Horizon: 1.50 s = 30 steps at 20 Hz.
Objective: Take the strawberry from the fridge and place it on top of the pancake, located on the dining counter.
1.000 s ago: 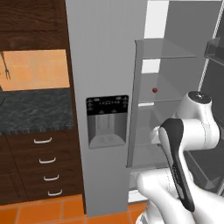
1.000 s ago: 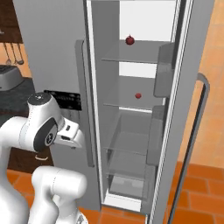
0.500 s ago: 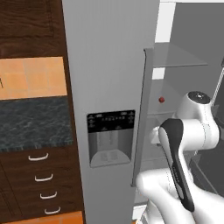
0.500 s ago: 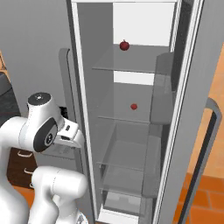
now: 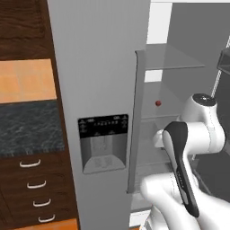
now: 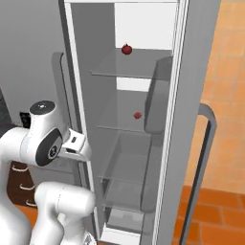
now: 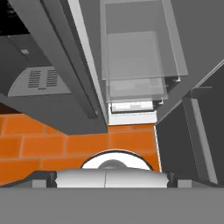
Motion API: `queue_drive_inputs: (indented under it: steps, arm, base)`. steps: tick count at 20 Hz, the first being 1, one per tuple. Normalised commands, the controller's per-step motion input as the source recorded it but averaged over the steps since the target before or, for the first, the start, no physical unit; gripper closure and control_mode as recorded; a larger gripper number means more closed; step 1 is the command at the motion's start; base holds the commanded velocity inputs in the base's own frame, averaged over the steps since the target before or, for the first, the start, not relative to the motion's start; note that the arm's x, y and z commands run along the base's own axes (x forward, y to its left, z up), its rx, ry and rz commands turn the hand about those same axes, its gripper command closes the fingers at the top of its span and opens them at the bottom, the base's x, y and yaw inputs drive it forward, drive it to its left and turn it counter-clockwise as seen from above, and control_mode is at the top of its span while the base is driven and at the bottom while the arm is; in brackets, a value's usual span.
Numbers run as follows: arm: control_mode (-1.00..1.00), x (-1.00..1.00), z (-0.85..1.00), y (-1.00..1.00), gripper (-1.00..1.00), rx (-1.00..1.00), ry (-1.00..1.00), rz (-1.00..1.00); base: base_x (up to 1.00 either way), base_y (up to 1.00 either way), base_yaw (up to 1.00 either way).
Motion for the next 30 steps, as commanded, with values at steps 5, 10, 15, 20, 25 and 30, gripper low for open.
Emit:
queue_drive_inputs:
  steps: [5, 10, 15, 20, 25, 30]
  arm:
    - [1.00, 0.00, 0.00, 0.00, -1.00, 0.00, 0.00, 0.00]
    - [1.00, 0.00, 0.00, 0.00, -1.00, 0.00, 0.00, 0.00]
    - [1.00, 0.00, 0.00, 0.00, -1.00, 0.00, 0.00, 0.00]
    - [1.00, 0.00, 0.00, 0.00, -1.00, 0.00, 0.00, 0.00]
    - [1.00, 0.00, 0.00, 0.00, -1.00, 0.00, 0.00, 0.00]
    - [1.00, 0.00, 0.00, 0.00, -1.00, 0.00, 0.00, 0.00]
  base:
    - [0.00, -0.31, -0.18]
    - [0.08, -0.06, -0.28]
    - [0.20, -0.24, -0.28]
    - [0.42, -0.17, 0.02]
    - [0.41, -0.14, 0.05]
    - [0.37, -0.21, 0.05]
